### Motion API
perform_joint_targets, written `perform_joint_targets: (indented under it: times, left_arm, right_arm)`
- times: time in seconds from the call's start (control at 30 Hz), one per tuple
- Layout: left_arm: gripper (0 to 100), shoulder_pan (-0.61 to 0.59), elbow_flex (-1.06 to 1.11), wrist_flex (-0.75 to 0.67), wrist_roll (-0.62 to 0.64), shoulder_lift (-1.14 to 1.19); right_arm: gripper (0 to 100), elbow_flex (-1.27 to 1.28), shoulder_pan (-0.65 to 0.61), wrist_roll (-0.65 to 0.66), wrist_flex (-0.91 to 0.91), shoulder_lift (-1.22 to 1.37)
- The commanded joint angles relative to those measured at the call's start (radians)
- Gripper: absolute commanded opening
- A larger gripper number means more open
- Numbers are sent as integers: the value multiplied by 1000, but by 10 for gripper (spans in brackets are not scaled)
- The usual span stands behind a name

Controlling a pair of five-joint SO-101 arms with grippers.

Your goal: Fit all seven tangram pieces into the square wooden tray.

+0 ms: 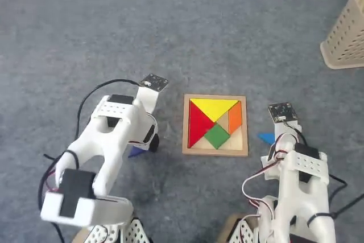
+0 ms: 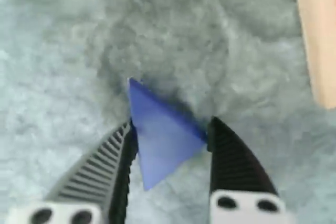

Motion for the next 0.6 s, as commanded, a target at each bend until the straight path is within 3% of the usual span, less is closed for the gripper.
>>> perform_joint_targets:
  times: [0.0, 0.27, 0.57]
  left_arm:
    - [83, 0, -27, 74, 5, -155]
    - [83, 23, -116, 222, 8, -399]
    - [83, 264, -292, 233, 81, -307]
  right_arm:
    - [55, 12, 18, 17, -35, -21]
    - [55, 12, 18, 17, -33, -21]
    - [55, 12, 18, 15, -33, -21]
